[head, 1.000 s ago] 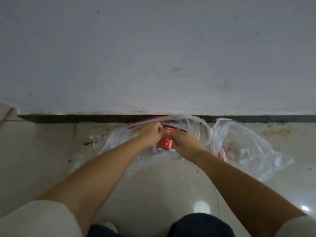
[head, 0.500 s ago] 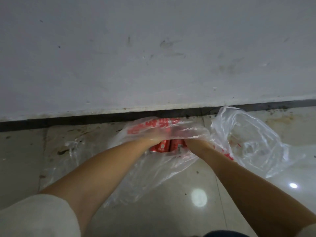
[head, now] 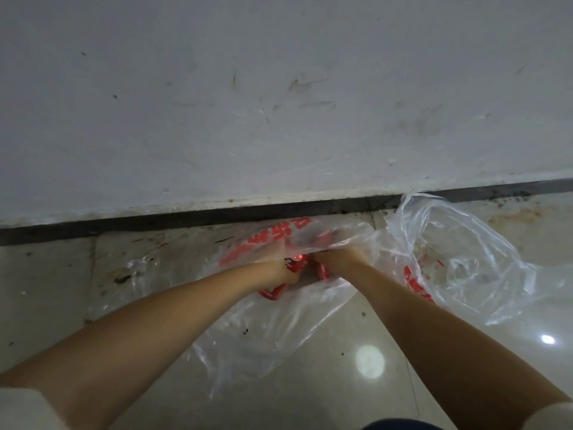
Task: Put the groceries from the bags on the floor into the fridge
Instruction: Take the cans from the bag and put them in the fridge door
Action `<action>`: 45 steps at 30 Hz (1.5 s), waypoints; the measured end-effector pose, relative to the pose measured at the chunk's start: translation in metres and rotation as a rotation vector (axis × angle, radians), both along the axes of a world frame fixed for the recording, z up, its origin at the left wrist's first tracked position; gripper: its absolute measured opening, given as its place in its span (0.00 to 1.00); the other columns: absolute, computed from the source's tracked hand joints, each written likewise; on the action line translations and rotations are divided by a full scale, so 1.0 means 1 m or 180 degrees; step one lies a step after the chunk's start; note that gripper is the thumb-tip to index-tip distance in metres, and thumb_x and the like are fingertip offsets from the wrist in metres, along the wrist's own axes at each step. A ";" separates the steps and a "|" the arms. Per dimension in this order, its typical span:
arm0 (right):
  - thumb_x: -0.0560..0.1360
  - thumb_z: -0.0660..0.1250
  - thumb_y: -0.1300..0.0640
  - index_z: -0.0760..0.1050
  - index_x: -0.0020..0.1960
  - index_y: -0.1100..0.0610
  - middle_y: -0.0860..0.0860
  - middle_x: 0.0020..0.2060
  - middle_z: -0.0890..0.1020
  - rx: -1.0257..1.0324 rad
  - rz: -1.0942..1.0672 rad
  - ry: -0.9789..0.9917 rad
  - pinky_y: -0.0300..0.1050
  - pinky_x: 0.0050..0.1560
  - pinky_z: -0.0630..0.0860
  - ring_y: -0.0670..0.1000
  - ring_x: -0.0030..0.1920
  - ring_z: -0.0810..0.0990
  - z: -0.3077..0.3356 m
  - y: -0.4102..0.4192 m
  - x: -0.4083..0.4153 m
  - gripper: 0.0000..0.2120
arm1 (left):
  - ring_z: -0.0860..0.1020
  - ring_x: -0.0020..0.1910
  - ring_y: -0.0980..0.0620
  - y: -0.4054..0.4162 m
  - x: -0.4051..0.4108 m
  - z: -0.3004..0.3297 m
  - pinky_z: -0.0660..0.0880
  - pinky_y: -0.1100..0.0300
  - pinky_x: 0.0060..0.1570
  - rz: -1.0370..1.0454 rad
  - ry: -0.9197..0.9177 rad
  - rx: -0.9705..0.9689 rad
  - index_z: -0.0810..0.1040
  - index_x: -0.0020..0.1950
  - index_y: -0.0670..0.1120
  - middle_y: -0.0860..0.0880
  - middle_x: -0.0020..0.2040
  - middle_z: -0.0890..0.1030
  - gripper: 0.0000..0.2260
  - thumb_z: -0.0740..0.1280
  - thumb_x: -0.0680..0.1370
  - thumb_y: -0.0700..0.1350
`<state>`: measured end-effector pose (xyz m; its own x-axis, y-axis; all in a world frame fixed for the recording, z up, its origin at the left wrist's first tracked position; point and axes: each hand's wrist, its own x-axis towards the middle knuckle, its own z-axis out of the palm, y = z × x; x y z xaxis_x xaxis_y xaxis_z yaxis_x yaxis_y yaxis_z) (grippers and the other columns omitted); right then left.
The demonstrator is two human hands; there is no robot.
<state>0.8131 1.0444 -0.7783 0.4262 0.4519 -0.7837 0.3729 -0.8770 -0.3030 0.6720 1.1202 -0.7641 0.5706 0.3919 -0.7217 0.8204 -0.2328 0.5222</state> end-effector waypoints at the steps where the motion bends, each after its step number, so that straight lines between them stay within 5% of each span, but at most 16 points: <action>1: 0.77 0.61 0.44 0.72 0.43 0.54 0.52 0.38 0.77 0.0029 0.0067 -0.0186 0.41 0.41 0.76 0.48 0.38 0.77 0.005 -0.005 -0.002 0.13 | 0.80 0.48 0.53 -0.001 -0.006 0.008 0.80 0.54 0.50 -0.0036 -0.0132 0.0083 0.69 0.65 0.53 0.50 0.52 0.80 0.29 0.75 0.67 0.53; 4: 0.74 0.67 0.47 0.78 0.44 0.57 0.53 0.41 0.81 0.0356 0.0373 -0.0512 0.46 0.46 0.79 0.52 0.44 0.80 0.026 -0.020 -0.005 0.12 | 0.75 0.56 0.56 -0.001 -0.025 0.049 0.75 0.60 0.53 -0.0098 -0.0420 -0.0109 0.55 0.74 0.56 0.53 0.61 0.73 0.43 0.76 0.66 0.48; 8: 0.68 0.73 0.48 0.69 0.63 0.54 0.50 0.53 0.78 0.1023 0.0195 -0.0255 0.48 0.52 0.79 0.51 0.52 0.79 0.086 -0.040 -0.013 0.28 | 0.71 0.57 0.58 0.010 -0.035 0.111 0.69 0.63 0.56 0.0077 -0.0714 -0.0169 0.62 0.71 0.52 0.53 0.62 0.73 0.39 0.78 0.65 0.46; 11: 0.68 0.73 0.44 0.64 0.67 0.51 0.48 0.59 0.75 0.1162 0.0405 -0.0465 0.43 0.56 0.74 0.50 0.57 0.77 0.150 -0.049 -0.023 0.33 | 0.73 0.60 0.53 0.016 -0.039 0.164 0.71 0.52 0.63 0.0688 -0.0733 -0.0312 0.63 0.69 0.49 0.51 0.61 0.73 0.38 0.78 0.64 0.45; 14: 0.68 0.74 0.45 0.63 0.68 0.53 0.50 0.63 0.72 0.1294 0.0376 -0.0330 0.45 0.58 0.76 0.51 0.59 0.76 0.219 -0.054 -0.029 0.34 | 0.73 0.59 0.53 0.018 -0.041 0.219 0.70 0.57 0.57 0.0915 -0.0755 -0.0269 0.62 0.70 0.46 0.50 0.60 0.72 0.36 0.76 0.67 0.39; 18: 0.68 0.75 0.49 0.63 0.67 0.55 0.51 0.62 0.70 0.1433 0.0061 -0.0067 0.34 0.51 0.70 0.45 0.54 0.71 0.322 -0.062 -0.033 0.33 | 0.73 0.63 0.49 0.004 -0.051 0.298 0.73 0.53 0.60 0.0907 -0.0756 0.0038 0.62 0.69 0.47 0.47 0.65 0.71 0.36 0.77 0.66 0.43; 30: 0.67 0.75 0.58 0.65 0.65 0.55 0.49 0.54 0.75 0.1664 -0.0927 0.0113 0.40 0.49 0.71 0.50 0.54 0.76 0.600 -0.097 -0.002 0.31 | 0.73 0.61 0.50 -0.051 -0.032 0.567 0.74 0.53 0.61 0.0822 -0.1079 0.0435 0.62 0.69 0.49 0.48 0.64 0.69 0.37 0.77 0.66 0.48; 35: 0.70 0.73 0.62 0.66 0.60 0.55 0.46 0.46 0.76 0.2215 -0.1683 0.0542 0.32 0.39 0.72 0.41 0.45 0.76 0.683 -0.112 0.002 0.24 | 0.75 0.59 0.53 -0.047 -0.017 0.659 0.71 0.59 0.56 0.0708 -0.1412 0.0225 0.61 0.67 0.52 0.52 0.60 0.73 0.34 0.76 0.67 0.42; 41: 0.70 0.73 0.58 0.67 0.59 0.54 0.47 0.47 0.78 0.2613 -0.2171 0.0095 0.37 0.44 0.74 0.45 0.47 0.78 0.761 -0.155 -0.005 0.22 | 0.74 0.57 0.51 -0.034 0.005 0.750 0.69 0.57 0.57 0.0327 -0.1662 0.0245 0.63 0.68 0.45 0.49 0.59 0.74 0.32 0.75 0.69 0.40; 45: 0.72 0.72 0.55 0.74 0.58 0.61 0.54 0.48 0.82 0.3162 -0.3106 -0.0053 0.52 0.57 0.78 0.55 0.51 0.82 0.801 -0.212 -0.017 0.18 | 0.74 0.55 0.51 -0.060 0.027 0.798 0.70 0.57 0.53 0.0019 -0.2024 0.0116 0.63 0.65 0.46 0.51 0.56 0.74 0.29 0.75 0.69 0.39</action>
